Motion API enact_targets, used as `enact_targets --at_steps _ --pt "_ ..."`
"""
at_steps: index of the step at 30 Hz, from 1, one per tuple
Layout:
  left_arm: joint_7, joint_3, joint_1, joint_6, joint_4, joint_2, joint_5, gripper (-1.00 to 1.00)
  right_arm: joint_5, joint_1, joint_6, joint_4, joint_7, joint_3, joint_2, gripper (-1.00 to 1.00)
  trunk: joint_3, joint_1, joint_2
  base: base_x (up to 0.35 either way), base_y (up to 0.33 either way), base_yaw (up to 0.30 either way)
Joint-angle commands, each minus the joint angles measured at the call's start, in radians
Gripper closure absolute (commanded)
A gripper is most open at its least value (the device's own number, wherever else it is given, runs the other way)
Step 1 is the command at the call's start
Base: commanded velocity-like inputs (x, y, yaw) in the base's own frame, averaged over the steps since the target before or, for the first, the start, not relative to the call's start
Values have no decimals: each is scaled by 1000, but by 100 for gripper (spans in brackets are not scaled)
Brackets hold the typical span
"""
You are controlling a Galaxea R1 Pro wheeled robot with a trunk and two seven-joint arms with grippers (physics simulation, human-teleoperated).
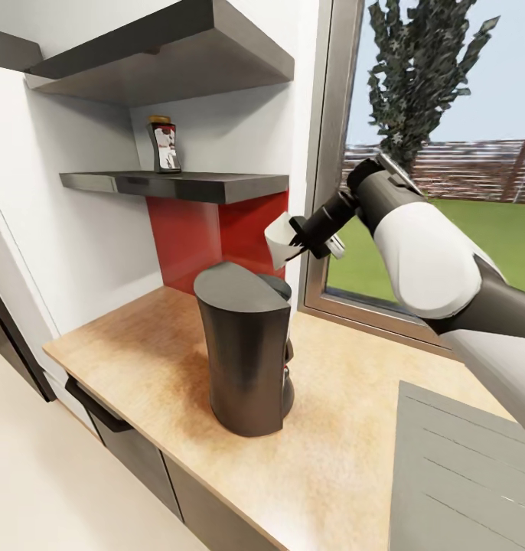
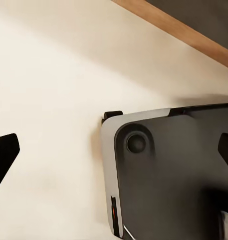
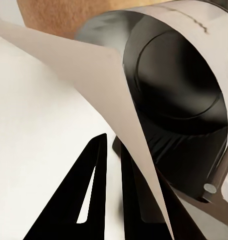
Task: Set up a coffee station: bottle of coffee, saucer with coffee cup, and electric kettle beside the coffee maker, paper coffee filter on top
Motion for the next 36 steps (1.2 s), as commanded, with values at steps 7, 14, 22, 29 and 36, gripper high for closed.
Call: enact_targets --at_steps 7,14,22,29,36 --pt "-5 8 -1 -2 1 0 -5 -100 -6 46 5 -1 -6 0 0 100 -2 1 -2 0 0 0" --pt "-5 8 -1 -2 0 0 -5 -100 -6 54 6 -1 -5 1 0 100 -2 1 -2 0 0 0" --pt "-5 8 -1 -2 0 0 -5 -100 -6 80 6 -1 -5 0 0 100 -2 1 -2 0 0 0" --pt "-5 8 -1 -2 0 0 -5 -100 -6 96 6 -2 -5 0 0 100 -2 1 -2 0 0 0" --pt "-5 8 -1 -2 0 0 -5 -100 -6 99 6 -3 -5 0 0 100 -2 1 -2 0 0 0"
